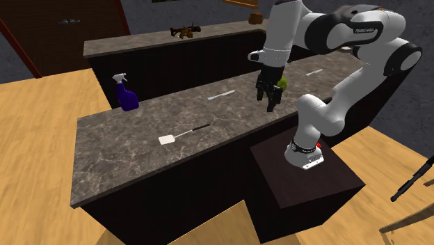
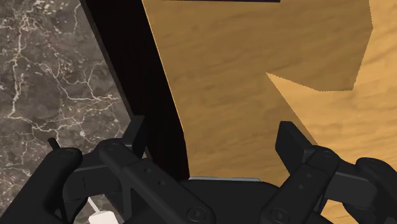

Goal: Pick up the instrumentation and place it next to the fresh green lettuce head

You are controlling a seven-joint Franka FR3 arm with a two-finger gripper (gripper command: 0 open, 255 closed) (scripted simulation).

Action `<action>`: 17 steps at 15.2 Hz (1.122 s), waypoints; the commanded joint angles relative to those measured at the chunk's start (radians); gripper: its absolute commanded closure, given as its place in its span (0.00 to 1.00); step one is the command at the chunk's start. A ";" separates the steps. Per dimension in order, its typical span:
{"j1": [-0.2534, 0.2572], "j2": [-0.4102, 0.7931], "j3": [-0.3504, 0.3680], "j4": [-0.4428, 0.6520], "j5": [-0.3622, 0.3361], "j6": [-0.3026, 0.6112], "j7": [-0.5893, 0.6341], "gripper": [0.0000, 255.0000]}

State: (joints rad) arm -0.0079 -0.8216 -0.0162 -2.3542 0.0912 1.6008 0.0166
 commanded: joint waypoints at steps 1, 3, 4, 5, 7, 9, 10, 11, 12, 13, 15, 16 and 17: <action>0.000 0.000 0.000 0.000 0.000 0.000 0.000 0.00; -0.003 0.056 -0.024 0.001 -0.021 0.044 -0.042 0.00; -0.005 0.085 -0.036 0.003 -0.030 0.066 -0.062 0.00; -0.006 0.116 -0.047 0.007 -0.039 0.088 -0.082 0.00; -0.008 0.179 -0.070 0.019 -0.055 0.130 -0.122 0.00; -0.009 0.245 -0.092 0.036 -0.069 0.170 -0.161 0.00; -0.010 0.280 -0.103 0.047 -0.075 0.190 -0.180 0.00; -0.011 0.315 -0.113 0.059 -0.080 0.208 -0.199 0.00; -0.011 0.350 -0.124 0.072 -0.084 0.226 -0.218 0.00; -0.011 0.386 -0.134 0.087 -0.088 0.244 -0.237 0.00; -0.012 0.460 -0.152 0.120 -0.092 0.276 -0.275 0.00; -0.012 0.497 -0.161 0.139 -0.093 0.291 -0.293 0.00; -0.012 0.535 -0.170 0.159 -0.094 0.305 -0.312 0.00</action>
State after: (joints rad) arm -0.0194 -0.3270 -0.1760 -2.2137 -0.0010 1.8881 -0.2742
